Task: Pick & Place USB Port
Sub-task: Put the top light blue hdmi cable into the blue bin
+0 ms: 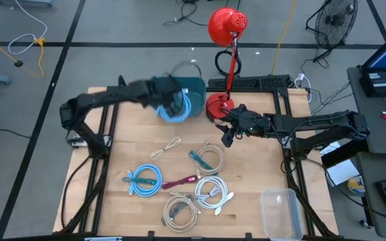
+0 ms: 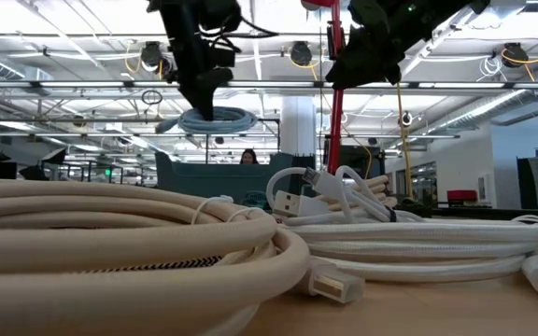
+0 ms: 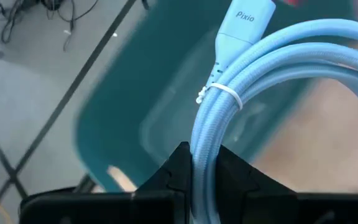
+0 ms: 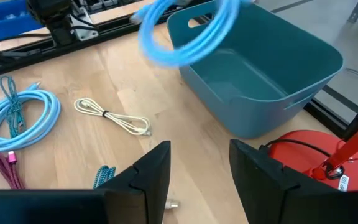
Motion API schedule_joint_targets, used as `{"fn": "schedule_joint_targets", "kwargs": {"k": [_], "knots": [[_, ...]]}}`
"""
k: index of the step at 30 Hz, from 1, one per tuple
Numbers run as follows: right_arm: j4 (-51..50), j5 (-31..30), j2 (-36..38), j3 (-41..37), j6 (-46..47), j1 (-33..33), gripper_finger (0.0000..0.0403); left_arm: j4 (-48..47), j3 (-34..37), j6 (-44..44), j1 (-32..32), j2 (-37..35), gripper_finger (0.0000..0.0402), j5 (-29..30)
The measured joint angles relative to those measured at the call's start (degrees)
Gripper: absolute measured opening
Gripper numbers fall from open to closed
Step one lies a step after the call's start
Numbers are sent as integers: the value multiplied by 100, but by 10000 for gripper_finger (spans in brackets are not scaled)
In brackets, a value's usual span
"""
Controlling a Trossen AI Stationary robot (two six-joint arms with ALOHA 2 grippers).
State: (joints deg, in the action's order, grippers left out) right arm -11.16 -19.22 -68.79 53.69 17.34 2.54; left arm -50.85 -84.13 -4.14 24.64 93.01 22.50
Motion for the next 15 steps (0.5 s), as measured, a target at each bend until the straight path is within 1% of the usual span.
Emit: {"fn": "schedule_joint_targets", "kwargs": {"k": [4,6,10,15], "knots": [[0,1,0,0,-2,-1,155,94,-187,662,724,2,39,-757],[2,0,0,0,-4,-1,155,167,-229,993,975,2,39,-997],[10,2,0,0,-9,-1,155,154,-235,1671,1215,2,39,-1081],[117,2,0,0,-22,1,155,229,-235,2651,1226,24,39,-1159]]}}
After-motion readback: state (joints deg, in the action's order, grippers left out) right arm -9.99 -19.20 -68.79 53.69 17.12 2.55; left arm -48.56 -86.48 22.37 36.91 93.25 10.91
